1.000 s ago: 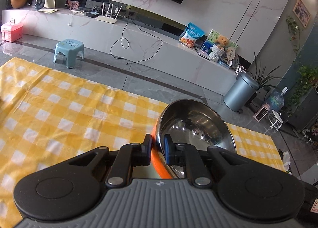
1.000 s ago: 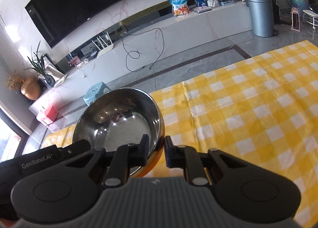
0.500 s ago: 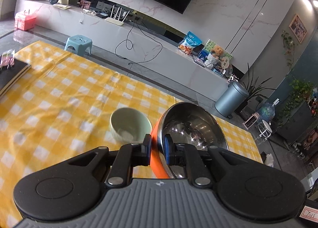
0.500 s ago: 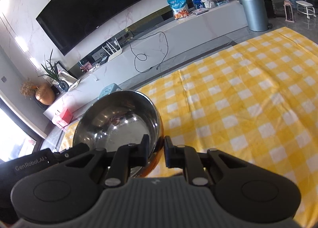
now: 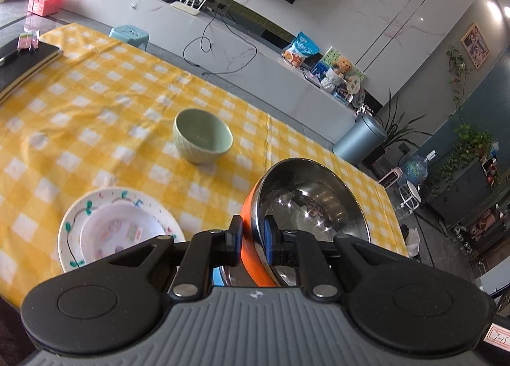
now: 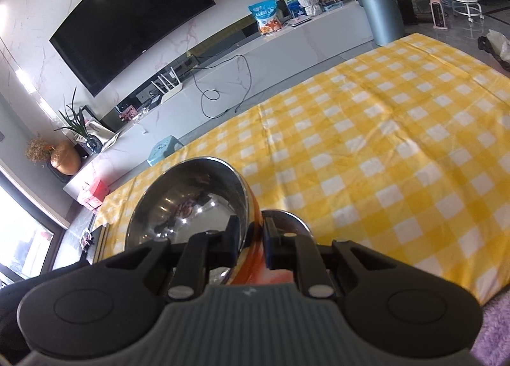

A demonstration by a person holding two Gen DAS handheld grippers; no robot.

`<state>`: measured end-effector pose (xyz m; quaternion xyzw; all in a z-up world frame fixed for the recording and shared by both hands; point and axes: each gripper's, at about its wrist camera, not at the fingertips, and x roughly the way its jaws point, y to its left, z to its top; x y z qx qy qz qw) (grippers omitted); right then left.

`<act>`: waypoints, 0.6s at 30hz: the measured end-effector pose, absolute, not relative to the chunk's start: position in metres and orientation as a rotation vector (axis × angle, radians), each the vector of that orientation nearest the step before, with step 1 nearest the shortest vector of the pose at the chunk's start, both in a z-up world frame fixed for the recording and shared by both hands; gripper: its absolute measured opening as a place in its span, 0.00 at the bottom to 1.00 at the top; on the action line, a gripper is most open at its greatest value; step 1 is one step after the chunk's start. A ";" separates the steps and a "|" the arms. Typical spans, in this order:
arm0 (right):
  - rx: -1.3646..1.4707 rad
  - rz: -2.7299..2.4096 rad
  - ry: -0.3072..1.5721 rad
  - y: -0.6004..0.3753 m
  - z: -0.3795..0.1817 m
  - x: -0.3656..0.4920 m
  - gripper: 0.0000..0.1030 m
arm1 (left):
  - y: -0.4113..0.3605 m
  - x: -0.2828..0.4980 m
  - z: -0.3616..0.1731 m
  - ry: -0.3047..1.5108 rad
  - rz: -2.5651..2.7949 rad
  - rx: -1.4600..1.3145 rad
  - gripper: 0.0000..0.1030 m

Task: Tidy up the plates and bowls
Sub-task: 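Lift the orange bowl with both tools and carry it over the blue bowl, then lower the orange bowl into the blue bowl and open both tools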

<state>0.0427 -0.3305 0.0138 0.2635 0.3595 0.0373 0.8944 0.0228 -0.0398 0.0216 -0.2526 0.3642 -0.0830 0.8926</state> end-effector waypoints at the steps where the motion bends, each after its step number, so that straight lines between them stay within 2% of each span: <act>1: 0.548 0.069 0.749 -0.332 0.012 0.041 0.13 | -0.041 0.021 0.018 0.764 -0.171 -0.526 0.14; 18: 0.529 0.009 0.807 -0.337 -0.020 0.047 0.12 | -0.052 0.028 -0.011 0.847 -0.156 -0.529 0.15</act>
